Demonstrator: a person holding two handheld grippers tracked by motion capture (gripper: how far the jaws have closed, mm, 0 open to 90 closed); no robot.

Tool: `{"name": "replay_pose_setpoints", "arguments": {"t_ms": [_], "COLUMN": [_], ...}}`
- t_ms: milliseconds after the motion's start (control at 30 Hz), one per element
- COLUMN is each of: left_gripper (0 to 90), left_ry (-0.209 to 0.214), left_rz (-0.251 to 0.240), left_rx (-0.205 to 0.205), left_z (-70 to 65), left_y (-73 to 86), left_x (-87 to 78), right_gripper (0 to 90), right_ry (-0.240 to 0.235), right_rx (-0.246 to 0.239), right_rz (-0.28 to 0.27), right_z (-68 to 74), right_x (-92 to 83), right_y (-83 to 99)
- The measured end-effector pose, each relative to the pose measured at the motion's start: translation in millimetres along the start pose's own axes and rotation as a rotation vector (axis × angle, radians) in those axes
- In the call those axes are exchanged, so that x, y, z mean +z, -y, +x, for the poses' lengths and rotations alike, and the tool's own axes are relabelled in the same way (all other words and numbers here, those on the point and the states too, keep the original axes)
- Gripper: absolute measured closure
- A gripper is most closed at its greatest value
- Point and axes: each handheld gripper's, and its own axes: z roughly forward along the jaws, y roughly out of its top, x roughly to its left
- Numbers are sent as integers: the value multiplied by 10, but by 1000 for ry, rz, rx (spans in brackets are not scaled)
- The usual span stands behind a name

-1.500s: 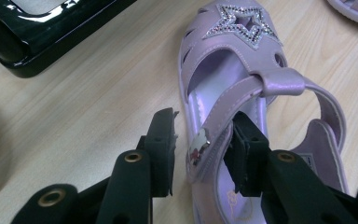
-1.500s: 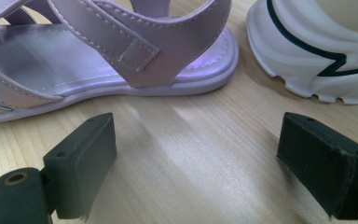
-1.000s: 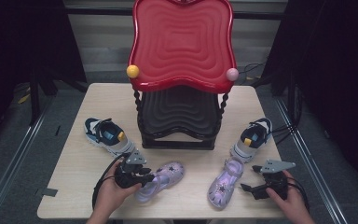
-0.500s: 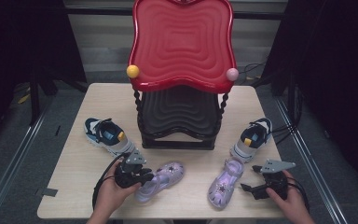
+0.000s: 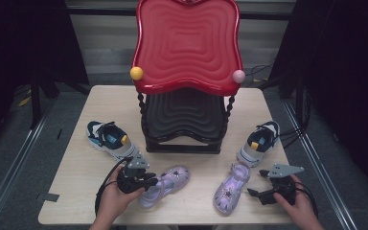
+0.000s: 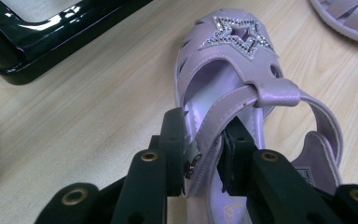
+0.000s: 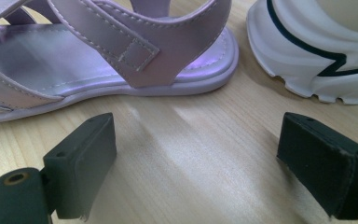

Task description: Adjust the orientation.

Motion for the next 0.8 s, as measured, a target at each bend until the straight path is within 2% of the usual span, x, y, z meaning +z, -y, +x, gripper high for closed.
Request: {"name": "replay_pose_setpoints", "arguments": {"t_ms": [200,800], "left_gripper": [748,808], "left_ry": [-14,-13], "left_rz": [-23,-66], "left_rx": [23,11], "left_z": [-18,9], "left_y": [-7,-9], "left_x": [-12,-80], "right_gripper": [109,108], "right_ry": [0,0], "right_rx": [0,0], "right_rz": [0,0], "right_z": [0,0], "right_x": [0,0], "right_y": [0,0]}}
